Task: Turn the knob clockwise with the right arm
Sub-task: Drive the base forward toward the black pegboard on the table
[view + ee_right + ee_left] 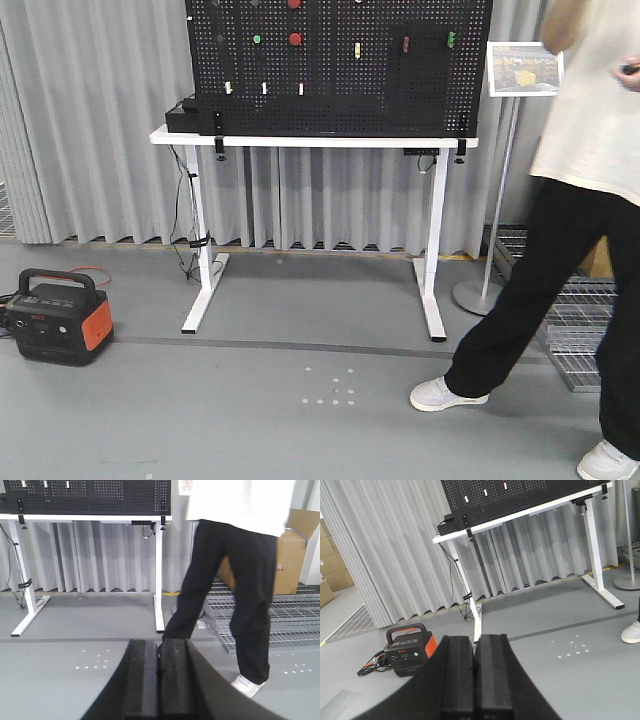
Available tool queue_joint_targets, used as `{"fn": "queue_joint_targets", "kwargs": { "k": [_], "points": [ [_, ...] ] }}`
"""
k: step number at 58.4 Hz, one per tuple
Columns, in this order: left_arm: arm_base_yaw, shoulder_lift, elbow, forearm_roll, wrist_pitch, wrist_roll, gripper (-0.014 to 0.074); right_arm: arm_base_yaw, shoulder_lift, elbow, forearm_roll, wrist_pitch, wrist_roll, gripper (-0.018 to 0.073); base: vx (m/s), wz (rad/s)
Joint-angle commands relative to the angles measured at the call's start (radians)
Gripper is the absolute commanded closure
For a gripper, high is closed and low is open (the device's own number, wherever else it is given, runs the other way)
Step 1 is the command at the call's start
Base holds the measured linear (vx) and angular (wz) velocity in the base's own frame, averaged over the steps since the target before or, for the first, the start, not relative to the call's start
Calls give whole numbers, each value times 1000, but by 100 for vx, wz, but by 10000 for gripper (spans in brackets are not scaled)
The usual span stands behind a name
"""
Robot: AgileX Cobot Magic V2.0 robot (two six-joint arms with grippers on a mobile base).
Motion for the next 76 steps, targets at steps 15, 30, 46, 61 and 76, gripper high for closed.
{"fn": "queue_joint_targets", "kwargs": {
  "k": [15, 30, 46, 61, 76],
  "points": [
    [-1, 14, 16, -5, -83, -3, 603, -7, -9, 8, -3, -84, -7, 570, 0, 0],
    [-1, 14, 16, -5, -83, -3, 603, -7, -9, 8, -3, -84, -7, 570, 0, 0],
    [-1, 14, 16, -5, -83, -3, 603, -7, -9, 8, -3, -84, -7, 570, 3, 1],
    [-1, 14, 16, -5, -83, -3, 603, -7, -9, 8, -3, -84, -7, 570, 19, -2],
    [-1, 14, 16, -5, -83, -3, 603, -7, -9, 8, -3, -84, -7, 570, 32, -11]
  ]
}}
